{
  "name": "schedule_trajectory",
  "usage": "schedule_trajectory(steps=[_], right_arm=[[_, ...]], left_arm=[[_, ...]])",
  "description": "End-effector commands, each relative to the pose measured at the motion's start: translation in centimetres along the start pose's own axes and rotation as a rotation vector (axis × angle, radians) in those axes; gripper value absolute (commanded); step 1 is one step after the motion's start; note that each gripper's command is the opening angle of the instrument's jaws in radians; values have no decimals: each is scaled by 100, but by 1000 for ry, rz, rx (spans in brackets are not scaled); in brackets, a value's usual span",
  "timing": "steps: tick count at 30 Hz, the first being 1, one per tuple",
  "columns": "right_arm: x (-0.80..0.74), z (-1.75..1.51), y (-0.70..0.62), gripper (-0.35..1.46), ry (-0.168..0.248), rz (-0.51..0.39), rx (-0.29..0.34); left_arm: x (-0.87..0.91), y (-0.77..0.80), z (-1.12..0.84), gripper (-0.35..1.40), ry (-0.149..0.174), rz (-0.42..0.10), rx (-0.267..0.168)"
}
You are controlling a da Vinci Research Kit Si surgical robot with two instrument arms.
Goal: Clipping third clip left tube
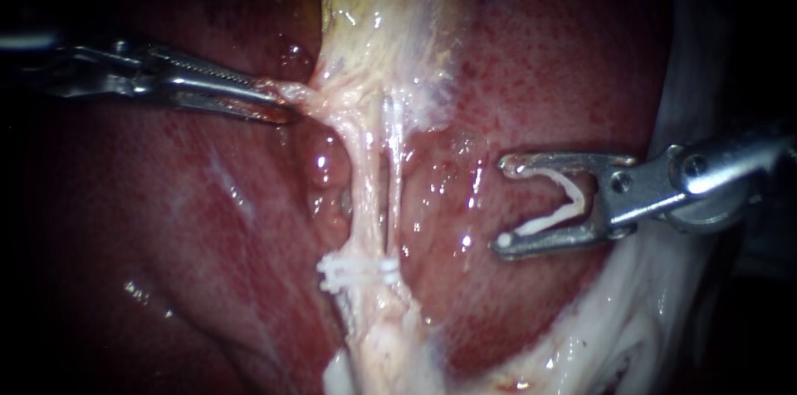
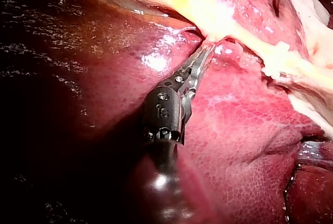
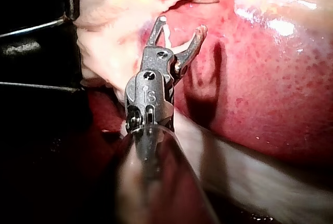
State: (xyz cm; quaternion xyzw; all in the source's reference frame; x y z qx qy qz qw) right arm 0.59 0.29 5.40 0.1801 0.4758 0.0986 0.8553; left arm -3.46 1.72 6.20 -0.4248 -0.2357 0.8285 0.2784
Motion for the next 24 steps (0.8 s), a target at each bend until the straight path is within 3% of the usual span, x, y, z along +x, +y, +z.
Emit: schedule_trajectory(steps=[1, 5, 9, 13, 19, 24], right_arm=[[0, 0, 0, 50, 0, -3, 0], [0, 1, 0, 50, 0, -3, 0], [1, 1, 0, 50, 0, -3, 0], [2, 3, 0, 50, 2, -2, 8], [16, 26, -1, 50, 8, 1, 33], [33, 59, -2, 50, 29, 110, 60]], left_arm=[[2, 1, -3, -35, 0, -2, -1], [17, 8, -21, -35, -3, -9, -10], [37, 14, -50, -35, 28, 2, 4], [47, 16, -71, -35, 43, 12, 18], [47, 15, -73, -35, 46, 17, 21], [47, 16, -72, -35, 46, 16, 21]])
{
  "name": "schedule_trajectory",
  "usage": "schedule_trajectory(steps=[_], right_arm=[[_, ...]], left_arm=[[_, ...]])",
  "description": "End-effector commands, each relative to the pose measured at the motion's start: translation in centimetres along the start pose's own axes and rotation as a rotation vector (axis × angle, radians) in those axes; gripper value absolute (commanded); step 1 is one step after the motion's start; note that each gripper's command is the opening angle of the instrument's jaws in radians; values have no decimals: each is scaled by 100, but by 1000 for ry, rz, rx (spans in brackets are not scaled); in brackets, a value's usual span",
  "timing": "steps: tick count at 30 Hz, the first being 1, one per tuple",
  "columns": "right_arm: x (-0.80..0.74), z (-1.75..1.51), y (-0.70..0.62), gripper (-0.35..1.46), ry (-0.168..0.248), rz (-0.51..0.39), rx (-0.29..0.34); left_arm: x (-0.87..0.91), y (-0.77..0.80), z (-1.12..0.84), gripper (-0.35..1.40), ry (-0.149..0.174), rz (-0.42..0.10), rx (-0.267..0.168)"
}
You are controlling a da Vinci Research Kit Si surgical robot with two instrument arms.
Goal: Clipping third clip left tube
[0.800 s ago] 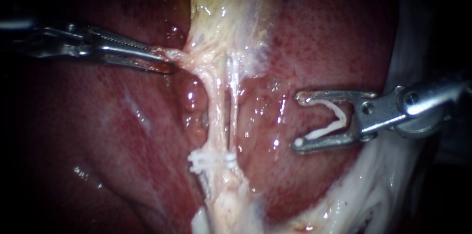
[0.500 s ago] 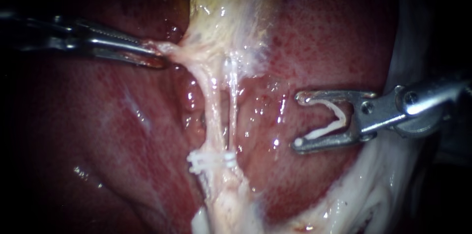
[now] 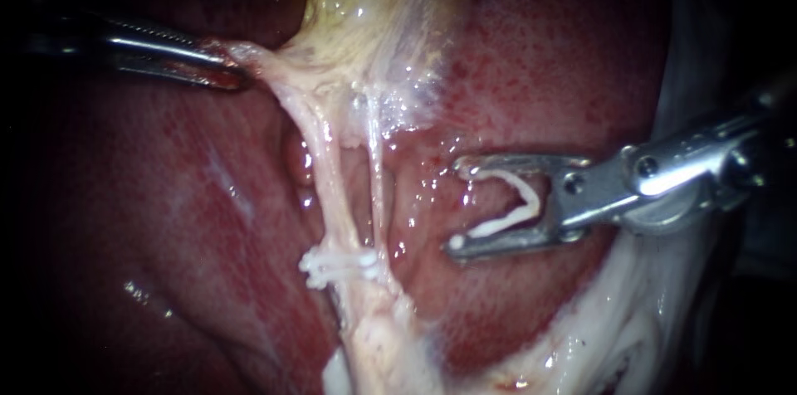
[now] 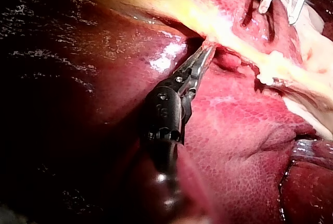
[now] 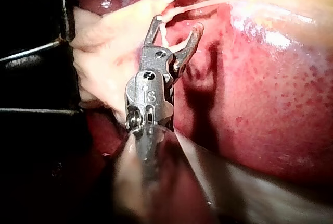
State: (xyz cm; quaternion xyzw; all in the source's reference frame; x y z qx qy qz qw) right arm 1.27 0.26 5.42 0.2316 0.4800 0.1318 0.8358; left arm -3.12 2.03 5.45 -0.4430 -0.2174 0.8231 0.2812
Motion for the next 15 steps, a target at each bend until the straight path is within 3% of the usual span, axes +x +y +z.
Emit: schedule_trajectory(steps=[1, 9, 15], right_arm=[[3, 6, 1, 50, 8, 21, -4], [13, 44, 9, 49, 57, 168, 63], [8, 65, 21, 49, 86, 251, 100]], left_arm=[[0, 0, 1, -35, 0, 0, 1], [-1, 0, 2, -35, 0, 0, 2], [-1, -1, 3, -35, 0, 1, 2]])
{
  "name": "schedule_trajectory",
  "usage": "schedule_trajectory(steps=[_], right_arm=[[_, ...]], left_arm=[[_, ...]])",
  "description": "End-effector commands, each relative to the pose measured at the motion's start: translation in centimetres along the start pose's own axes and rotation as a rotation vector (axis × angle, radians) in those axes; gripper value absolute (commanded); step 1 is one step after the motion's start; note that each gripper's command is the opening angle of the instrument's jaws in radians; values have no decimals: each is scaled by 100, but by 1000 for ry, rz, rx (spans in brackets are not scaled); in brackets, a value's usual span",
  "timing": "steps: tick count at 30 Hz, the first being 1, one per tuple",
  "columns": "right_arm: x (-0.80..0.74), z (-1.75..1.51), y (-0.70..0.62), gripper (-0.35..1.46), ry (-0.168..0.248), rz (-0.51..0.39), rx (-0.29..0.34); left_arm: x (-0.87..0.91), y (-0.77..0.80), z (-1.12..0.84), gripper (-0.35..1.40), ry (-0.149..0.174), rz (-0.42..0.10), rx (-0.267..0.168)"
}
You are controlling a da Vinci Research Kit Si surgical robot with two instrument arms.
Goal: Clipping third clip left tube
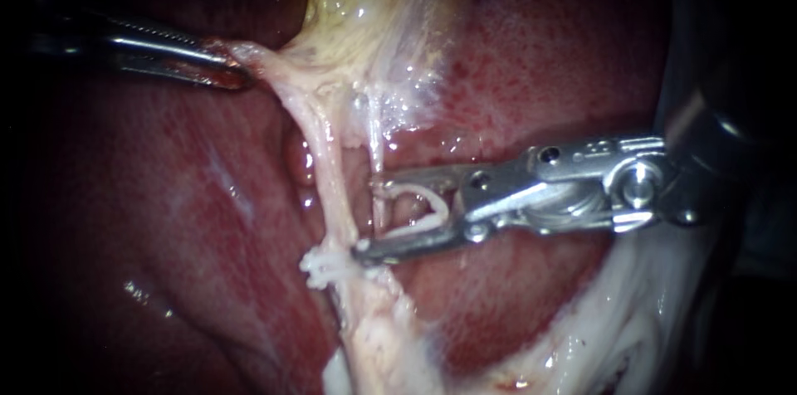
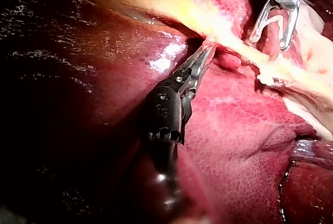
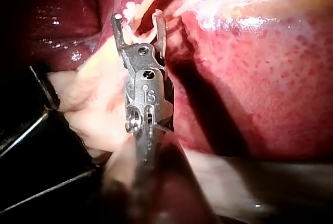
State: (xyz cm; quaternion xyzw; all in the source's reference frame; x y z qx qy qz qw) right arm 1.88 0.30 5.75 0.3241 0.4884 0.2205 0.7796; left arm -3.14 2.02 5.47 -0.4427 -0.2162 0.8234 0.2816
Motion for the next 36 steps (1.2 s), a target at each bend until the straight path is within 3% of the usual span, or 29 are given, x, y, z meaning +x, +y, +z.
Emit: schedule_trajectory(steps=[1, 11, 22, 36], right_arm=[[-1, 2, 3, 49, -1, 4, 6], [-20, 12, 26, 49, 10, 75, 45], [-27, 27, 34, 48, 3, 94, 123], [-10, 57, 34, 48, 124, 159, 231]], left_arm=[[0, 0, 0, -35, 0, 0, 0], [-2, -3, 1, -35, 0, 1, 0], [-3, -4, 2, -35, 0, 2, 0], [-3, -4, 2, -35, 0, 1, 0]])
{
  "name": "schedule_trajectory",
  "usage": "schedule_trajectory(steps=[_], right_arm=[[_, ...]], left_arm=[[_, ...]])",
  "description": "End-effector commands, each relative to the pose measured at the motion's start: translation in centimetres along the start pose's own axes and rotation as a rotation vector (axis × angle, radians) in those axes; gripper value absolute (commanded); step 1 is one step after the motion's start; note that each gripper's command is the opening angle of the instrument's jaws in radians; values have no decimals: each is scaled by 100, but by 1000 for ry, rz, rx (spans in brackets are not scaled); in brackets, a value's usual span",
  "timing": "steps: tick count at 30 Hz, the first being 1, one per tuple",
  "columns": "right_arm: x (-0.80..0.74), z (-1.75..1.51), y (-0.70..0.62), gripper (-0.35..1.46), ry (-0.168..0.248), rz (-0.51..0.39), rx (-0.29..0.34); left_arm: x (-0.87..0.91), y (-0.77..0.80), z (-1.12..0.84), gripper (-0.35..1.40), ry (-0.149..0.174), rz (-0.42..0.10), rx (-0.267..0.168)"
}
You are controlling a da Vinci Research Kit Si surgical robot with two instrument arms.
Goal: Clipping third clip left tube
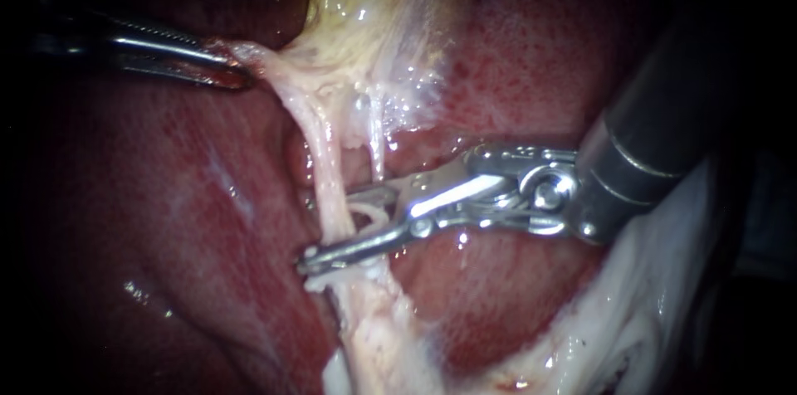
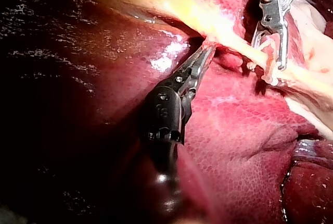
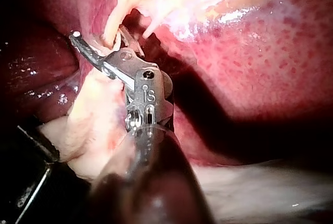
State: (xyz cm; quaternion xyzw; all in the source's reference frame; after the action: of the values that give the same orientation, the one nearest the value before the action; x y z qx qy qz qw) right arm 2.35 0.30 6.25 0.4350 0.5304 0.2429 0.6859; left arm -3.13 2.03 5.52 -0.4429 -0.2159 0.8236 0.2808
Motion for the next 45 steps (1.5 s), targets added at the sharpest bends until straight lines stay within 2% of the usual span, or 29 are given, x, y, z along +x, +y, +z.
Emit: schedule_trajectory(steps=[1, 7, 13, 17, 24, 31, 33, 36, 45], right_arm=[[3, 0, -2, 48, 8, 0, 6], [22, 1, -10, 47, 45, 7, 26], [43, -4, -22, 45, 53, 19, 33], [50, -5, -28, 43, 57, 22, 37], [51, -8, -32, 25, 56, 24, 40], [49, -12, -34, -16, 54, 23, 43], [49, -13, -34, -35, 54, 22, 43], [47, -17, -36, -35, 51, 122, 50], [43, -15, -36, -35, 51, 120, 48]], left_arm=[[0, 0, 0, -35, 0, 0, 0], [0, 0, 1, -35, 0, 0, 1], [0, 0, 1, -35, 0, 0, 1], [0, 0, 1, -35, 0, 0, 1], [0, 0, 1, -35, 0, 0, 1], [0, 0, 1, -35, 0, 0, 1], [0, 0, 1, -35, 0, 0, 1], [0, 0, 1, -35, 0, -1, 1], [0, -1, 2, -35, 0, -1, 1]])
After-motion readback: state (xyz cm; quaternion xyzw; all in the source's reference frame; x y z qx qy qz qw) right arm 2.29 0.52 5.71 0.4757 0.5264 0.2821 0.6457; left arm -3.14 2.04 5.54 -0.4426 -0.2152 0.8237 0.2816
